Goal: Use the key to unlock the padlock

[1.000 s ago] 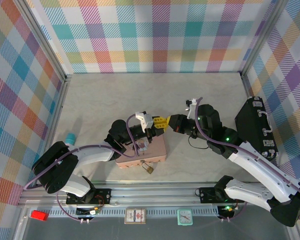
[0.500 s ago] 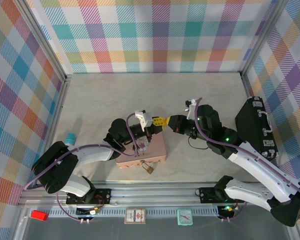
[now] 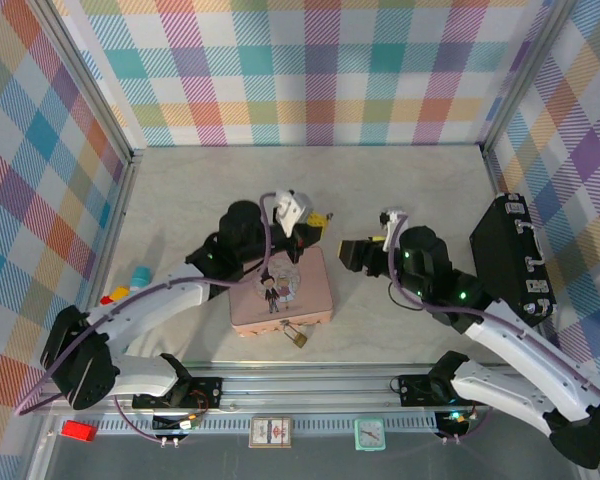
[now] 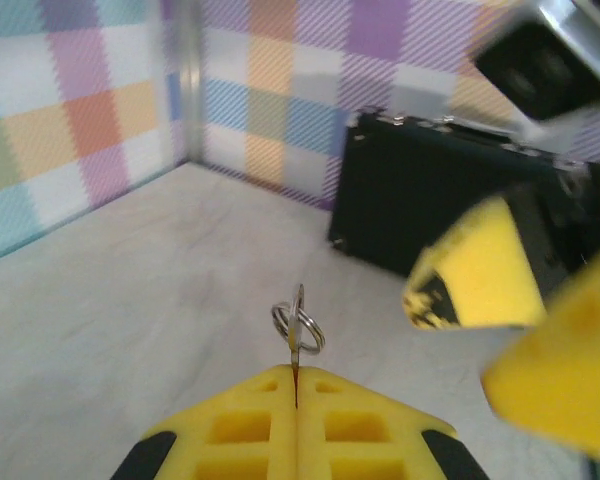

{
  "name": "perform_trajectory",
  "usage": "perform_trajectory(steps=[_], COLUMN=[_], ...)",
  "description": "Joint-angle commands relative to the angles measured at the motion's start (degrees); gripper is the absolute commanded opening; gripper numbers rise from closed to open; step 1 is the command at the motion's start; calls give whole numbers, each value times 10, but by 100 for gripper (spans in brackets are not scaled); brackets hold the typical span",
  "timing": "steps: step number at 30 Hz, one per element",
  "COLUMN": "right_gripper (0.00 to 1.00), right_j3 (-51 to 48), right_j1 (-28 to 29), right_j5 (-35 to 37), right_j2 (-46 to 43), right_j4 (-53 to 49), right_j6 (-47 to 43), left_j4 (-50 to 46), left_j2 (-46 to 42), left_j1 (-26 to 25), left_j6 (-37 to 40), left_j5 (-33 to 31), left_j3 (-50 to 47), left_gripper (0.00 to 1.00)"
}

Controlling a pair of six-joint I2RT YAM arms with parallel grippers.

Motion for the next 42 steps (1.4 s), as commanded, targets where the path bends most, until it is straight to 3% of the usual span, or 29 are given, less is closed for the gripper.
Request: perform_trajectory(steps=[1, 8, 13, 18, 22, 36, 42], right_gripper=[77, 79, 76, 72, 67, 51, 42], right_j3=[-82, -128, -190, -245, -238, -248, -243], right_j1=[2, 2, 2, 2, 2, 2, 2], right_j5=[-22, -187, -304, -402, -450, -467, -489], right_j2=[-27, -21, -25, -17, 5, 27, 33], right_j4=[132, 194, 281, 411, 424, 483, 489], right_j6=[-225, -278, -256, -202, -189, -165, -160], left_j4=[-372, -736, -894, -898, -913, -860, -863], left_j2=[-10, 30, 84, 91, 126, 157, 162], left_j1=[4, -1, -37, -84, -112, -136, -137], left_j6=[15, 77, 153, 202, 230, 288, 297], left_j5=[-100, -94, -145, -112, -117, -10, -2], left_j3=[117, 292, 382, 384, 395, 399, 402], left_gripper=[0, 0, 0, 0, 0, 0, 0])
